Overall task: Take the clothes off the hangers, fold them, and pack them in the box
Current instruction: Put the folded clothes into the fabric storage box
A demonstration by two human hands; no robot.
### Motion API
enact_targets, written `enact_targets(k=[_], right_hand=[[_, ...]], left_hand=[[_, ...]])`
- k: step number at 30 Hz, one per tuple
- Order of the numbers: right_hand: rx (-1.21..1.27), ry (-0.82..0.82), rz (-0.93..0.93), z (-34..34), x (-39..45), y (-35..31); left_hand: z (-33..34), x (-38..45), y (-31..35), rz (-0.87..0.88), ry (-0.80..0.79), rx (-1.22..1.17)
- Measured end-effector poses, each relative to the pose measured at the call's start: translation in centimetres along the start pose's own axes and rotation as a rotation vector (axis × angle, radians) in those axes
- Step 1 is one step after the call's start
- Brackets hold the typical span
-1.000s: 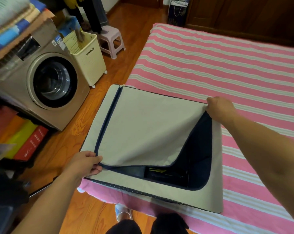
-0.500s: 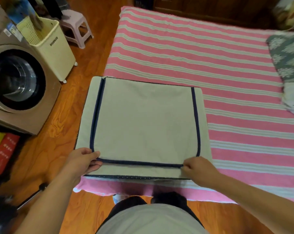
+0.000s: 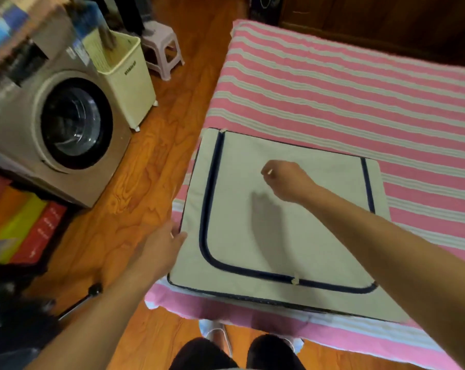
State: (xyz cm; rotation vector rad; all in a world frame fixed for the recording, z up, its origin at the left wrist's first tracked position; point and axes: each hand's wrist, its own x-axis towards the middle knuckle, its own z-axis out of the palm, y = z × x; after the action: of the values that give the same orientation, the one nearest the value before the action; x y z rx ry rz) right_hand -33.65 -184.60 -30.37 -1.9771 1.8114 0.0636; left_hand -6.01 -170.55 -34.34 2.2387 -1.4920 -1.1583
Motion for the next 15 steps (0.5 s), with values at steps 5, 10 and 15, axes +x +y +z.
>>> enact_targets(k=[5, 10, 15], right_hand=[[-0.037, 0.07, -0.174, 1.1, 12.5, -7.8], [-0.452, 0.159, -0.266, 0.4, 13.8, -9.0], [-0.817, 0.213, -0.404, -1.5, 12.6, -9.3]], left_hand=[[0.8, 0.4, -2.0, 0.004, -0.084, -0.117], [0.5, 1.3, -2.8, -0.027, -0.168, -0.209], [0.1, 1.6, -2.7, -0.03, -0.257, -0.203]])
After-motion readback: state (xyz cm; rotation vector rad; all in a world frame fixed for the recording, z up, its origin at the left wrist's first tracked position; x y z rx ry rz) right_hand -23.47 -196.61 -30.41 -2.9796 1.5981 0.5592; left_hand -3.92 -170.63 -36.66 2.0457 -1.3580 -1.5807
